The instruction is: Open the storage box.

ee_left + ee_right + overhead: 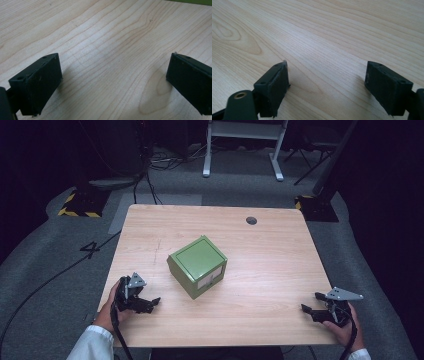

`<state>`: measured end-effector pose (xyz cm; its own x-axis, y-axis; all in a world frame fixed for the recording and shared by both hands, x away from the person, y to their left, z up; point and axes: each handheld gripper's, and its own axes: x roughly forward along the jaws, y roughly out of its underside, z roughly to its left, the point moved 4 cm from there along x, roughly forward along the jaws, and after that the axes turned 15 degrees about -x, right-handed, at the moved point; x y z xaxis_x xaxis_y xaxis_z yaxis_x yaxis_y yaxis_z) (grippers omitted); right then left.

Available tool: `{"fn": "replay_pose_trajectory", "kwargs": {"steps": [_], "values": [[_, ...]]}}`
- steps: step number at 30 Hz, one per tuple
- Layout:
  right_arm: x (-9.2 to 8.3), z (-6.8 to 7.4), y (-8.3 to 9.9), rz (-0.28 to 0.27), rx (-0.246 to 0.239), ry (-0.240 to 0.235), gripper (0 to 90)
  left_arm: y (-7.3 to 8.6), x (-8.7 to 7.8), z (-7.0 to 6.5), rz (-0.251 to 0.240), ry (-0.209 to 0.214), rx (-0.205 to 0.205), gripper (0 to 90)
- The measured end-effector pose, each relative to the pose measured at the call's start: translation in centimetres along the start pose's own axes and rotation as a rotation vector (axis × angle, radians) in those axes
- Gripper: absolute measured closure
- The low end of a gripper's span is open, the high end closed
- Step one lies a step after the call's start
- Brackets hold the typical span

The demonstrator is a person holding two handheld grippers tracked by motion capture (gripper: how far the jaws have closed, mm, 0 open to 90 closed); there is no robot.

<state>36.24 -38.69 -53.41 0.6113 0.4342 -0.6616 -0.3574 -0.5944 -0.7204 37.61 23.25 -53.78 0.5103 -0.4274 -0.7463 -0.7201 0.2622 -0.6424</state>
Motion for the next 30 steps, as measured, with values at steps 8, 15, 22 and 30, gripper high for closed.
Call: {"fn": "replay_pose_trajectory", "kwargs": {"steps": [8, 15, 22, 30], "values": [[0.0, 0.0, 0.0, -0.001, -0.001, -0.002, 19.3, -0.8, 0.0, 0.4, 0.022, 0.027, 0.032, 9.4], [0.0, 0.0, 0.0, -0.002, -0.006, 0.002, 19.2, -3.9, -1.4, 1.8, -0.02, 0.084, -0.016, 21.7], [0.1, 0.0, -0.1, -0.001, -0.001, -0.002, 19.1, -9.2, -3.0, 2.2, -0.147, 0.093, -0.007, 25.0], [0.0, 0.0, -0.1, -0.002, -0.005, 0.002, 19.1, -13.9, -1.9, 1.6, -0.164, 0.118, 0.002, 24.9]]}}
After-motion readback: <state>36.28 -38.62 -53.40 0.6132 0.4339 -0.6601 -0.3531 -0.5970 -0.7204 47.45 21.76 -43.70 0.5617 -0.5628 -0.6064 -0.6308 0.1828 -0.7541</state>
